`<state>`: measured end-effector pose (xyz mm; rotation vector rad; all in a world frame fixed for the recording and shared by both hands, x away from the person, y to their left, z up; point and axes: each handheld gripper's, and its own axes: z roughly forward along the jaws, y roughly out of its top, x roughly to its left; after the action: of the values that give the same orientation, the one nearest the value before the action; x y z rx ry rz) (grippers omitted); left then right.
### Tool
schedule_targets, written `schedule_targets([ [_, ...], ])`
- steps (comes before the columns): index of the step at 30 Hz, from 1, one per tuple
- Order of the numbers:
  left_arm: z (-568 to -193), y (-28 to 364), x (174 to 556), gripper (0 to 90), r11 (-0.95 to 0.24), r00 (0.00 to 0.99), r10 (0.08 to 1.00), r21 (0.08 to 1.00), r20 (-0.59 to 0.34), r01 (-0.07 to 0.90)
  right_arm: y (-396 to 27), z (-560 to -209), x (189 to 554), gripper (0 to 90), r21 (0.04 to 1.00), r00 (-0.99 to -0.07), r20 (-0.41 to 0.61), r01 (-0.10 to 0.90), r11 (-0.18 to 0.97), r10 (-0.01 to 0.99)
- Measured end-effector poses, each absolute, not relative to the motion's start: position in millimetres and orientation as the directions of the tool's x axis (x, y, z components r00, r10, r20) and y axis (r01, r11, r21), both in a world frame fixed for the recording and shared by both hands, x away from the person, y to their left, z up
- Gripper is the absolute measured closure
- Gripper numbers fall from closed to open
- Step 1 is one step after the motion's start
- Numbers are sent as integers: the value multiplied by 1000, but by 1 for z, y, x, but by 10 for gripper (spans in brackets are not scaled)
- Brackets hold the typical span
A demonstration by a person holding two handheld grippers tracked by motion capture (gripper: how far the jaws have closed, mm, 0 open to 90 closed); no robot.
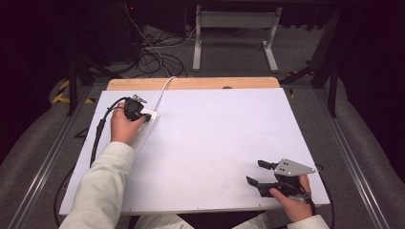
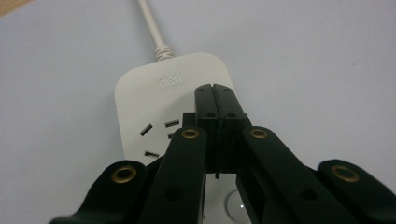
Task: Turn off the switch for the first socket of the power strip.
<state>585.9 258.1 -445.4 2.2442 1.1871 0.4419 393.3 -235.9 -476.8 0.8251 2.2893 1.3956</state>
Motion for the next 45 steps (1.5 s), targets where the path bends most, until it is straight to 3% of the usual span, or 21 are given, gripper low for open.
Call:
schedule_targets([
  [14,-446,257,585,900,-443,544,839,614,26,653,-235,-477,393,271,885,-778,17,304,353,628],
  [25,-445,251,583,900,-465,533,843,600,75,651,-235,-477,393,271,883,-779,18,306,355,627],
  [39,-446,254,584,900,-436,524,851,608,39,663,-236,-477,392,271,884,-779,16,304,355,627],
  [45,-446,252,583,900,-447,516,854,611,74,653,-238,-476,391,271,887,-780,14,298,352,626],
])
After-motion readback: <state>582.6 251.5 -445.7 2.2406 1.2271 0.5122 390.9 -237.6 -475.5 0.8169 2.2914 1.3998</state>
